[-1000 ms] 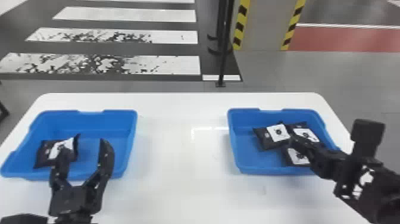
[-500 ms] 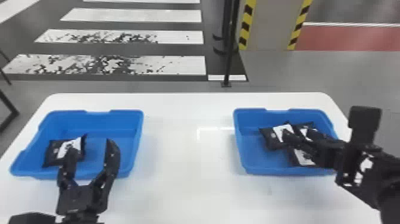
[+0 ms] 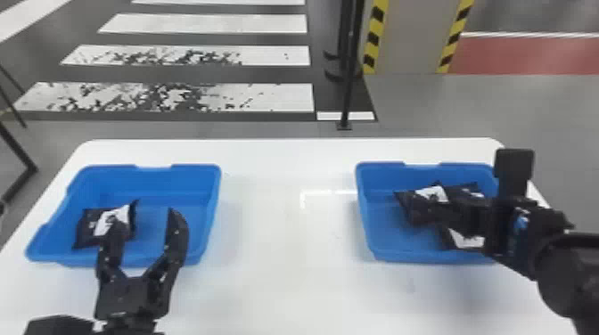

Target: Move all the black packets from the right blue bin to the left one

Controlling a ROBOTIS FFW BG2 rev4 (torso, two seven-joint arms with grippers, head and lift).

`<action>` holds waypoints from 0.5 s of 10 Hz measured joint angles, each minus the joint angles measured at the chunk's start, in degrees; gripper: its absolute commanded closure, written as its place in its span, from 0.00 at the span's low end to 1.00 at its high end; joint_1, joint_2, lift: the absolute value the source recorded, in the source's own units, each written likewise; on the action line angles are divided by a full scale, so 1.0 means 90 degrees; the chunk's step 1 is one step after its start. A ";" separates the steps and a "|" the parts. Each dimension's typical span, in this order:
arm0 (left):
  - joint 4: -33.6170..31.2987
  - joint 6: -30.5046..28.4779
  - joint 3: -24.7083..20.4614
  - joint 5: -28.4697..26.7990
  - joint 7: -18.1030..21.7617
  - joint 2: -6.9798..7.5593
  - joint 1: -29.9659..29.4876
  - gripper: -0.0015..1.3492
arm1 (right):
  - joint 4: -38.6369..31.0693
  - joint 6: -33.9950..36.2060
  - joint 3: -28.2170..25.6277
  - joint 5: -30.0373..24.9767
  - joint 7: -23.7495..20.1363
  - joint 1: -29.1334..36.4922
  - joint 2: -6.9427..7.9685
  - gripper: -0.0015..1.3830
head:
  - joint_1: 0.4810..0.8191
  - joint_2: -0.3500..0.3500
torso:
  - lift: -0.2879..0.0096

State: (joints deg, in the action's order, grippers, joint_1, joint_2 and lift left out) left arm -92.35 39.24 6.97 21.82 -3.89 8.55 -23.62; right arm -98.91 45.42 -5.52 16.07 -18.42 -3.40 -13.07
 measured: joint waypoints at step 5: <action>0.0001 -0.0030 -0.0014 0.0000 0.0010 0.0007 -0.0009 0.16 | 0.0523 -0.0069 0.0175 -0.0249 -0.0019 -0.0338 -0.0038 0.07 | 0.63 0.51 | 0.40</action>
State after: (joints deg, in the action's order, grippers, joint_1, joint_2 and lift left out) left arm -92.34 38.97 6.85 21.82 -3.80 8.61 -23.70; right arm -94.20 44.79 -3.95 13.83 -18.59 -6.44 -13.41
